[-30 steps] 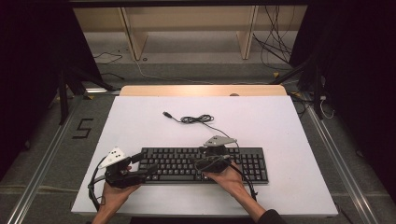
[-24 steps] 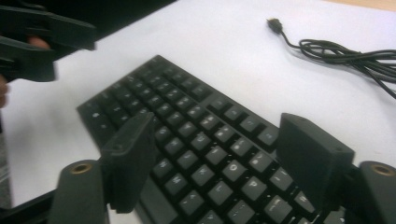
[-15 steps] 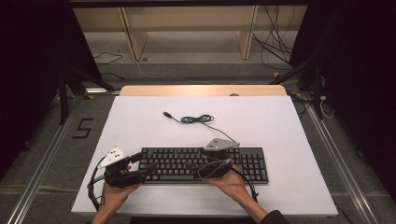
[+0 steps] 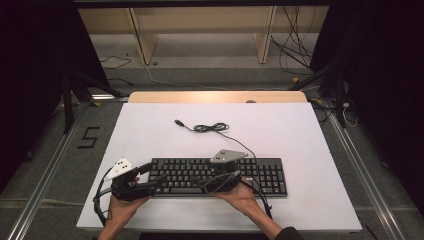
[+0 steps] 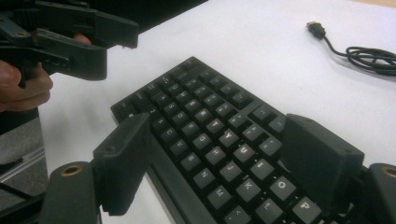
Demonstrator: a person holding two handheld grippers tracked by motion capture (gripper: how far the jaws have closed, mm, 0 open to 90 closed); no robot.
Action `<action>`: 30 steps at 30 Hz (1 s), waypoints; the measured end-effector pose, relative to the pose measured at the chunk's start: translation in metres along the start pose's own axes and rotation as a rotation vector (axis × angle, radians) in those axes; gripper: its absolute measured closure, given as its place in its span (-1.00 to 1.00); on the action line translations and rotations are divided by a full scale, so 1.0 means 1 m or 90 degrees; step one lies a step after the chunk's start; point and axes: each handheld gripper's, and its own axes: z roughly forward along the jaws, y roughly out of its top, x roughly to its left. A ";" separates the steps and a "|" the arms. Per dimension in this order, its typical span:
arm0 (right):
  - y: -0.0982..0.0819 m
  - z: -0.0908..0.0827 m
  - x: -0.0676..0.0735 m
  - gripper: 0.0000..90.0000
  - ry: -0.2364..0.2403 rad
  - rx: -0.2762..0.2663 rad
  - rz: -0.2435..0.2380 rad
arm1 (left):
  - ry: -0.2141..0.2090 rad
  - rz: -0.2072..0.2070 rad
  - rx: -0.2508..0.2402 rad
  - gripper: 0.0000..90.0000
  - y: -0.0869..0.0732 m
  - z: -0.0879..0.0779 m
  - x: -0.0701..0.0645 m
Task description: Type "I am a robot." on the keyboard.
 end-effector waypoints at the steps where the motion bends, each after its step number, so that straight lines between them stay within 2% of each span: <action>1: 0.000 0.001 0.001 -0.41 0.001 0.000 0.000 | 0.000 0.000 0.000 -0.47 0.000 0.000 0.000; 7: 0.001 0.006 0.004 -0.36 0.007 0.008 -0.005 | 0.001 0.001 -0.002 -0.47 0.000 0.000 0.000; 10: 0.002 0.008 0.005 -0.27 0.010 0.011 -0.007 | 0.002 0.001 -0.002 -0.47 0.000 0.000 0.000; 19: 0.003 0.014 0.008 0.31 0.029 0.021 -0.020 | 0.005 0.003 -0.005 -0.46 0.000 -0.001 0.000; 30: 0.002 0.023 0.009 0.92 0.025 0.046 -0.024 | 0.006 0.001 -0.007 -0.46 0.000 -0.001 0.000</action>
